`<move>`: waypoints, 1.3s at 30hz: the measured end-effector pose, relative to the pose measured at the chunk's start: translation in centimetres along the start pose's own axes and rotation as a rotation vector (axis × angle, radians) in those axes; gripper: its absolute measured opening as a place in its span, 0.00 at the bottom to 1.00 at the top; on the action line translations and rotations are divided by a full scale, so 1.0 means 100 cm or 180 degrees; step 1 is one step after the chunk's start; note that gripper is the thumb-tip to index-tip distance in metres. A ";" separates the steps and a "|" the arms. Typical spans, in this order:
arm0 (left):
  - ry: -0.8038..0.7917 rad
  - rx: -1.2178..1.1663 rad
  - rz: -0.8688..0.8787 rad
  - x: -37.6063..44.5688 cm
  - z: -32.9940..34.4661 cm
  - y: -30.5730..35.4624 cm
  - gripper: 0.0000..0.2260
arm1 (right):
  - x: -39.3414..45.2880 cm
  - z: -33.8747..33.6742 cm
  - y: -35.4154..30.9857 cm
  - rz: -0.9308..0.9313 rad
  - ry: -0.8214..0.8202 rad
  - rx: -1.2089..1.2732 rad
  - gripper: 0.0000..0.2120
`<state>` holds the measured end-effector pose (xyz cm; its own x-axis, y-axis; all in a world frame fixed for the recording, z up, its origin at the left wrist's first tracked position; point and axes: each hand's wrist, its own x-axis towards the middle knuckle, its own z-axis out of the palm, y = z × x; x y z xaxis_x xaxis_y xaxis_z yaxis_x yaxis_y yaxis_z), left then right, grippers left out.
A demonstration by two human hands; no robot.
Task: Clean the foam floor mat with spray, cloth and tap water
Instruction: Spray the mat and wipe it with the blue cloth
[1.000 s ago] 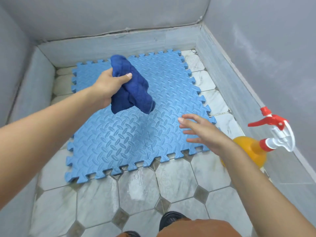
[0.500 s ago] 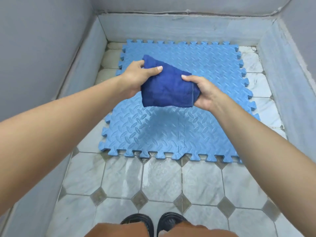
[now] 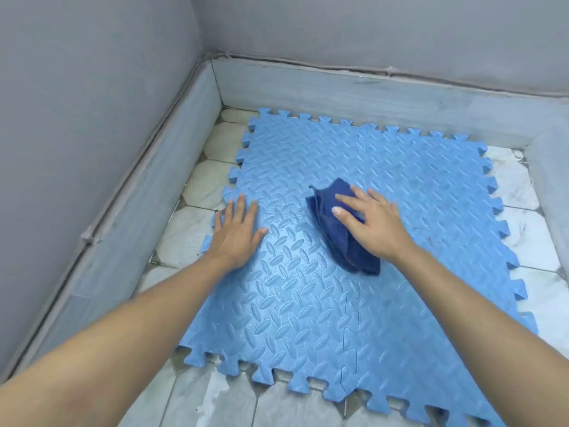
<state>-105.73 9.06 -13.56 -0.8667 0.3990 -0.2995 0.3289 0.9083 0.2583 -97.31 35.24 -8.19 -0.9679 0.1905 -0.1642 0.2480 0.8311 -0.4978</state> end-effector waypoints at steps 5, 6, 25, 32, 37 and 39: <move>0.0252 0.0553 0.0174 0.004 0.023 -0.015 0.38 | 0.013 0.067 0.009 0.0034 -0.0115 -0.1093 0.30; 0.0344 0.0542 0.0202 0.005 0.026 -0.017 0.36 | 0.015 0.077 0.001 0.0049 0.0054 -0.1120 0.29; 0.0767 0.0109 0.0269 0.006 0.032 -0.022 0.28 | 0.154 0.104 -0.071 -0.0085 0.0607 -0.0743 0.32; 0.0853 0.0012 0.0313 0.006 0.031 -0.022 0.28 | 0.230 0.082 -0.063 -0.0175 0.0327 -0.0895 0.24; 0.0825 0.0005 0.0258 0.005 0.029 -0.022 0.28 | 0.207 0.018 0.058 0.0881 0.1050 -0.0983 0.24; 0.0823 -0.0018 0.0247 0.004 0.029 -0.022 0.29 | 0.195 0.004 0.083 0.1343 0.1230 -0.0765 0.25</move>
<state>-105.75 7.62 -16.89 -0.9062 0.4215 -0.0341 0.3966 0.8753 0.2768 -114.13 45.63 -15.81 -0.7447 0.6663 0.0377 0.6397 0.7288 -0.2440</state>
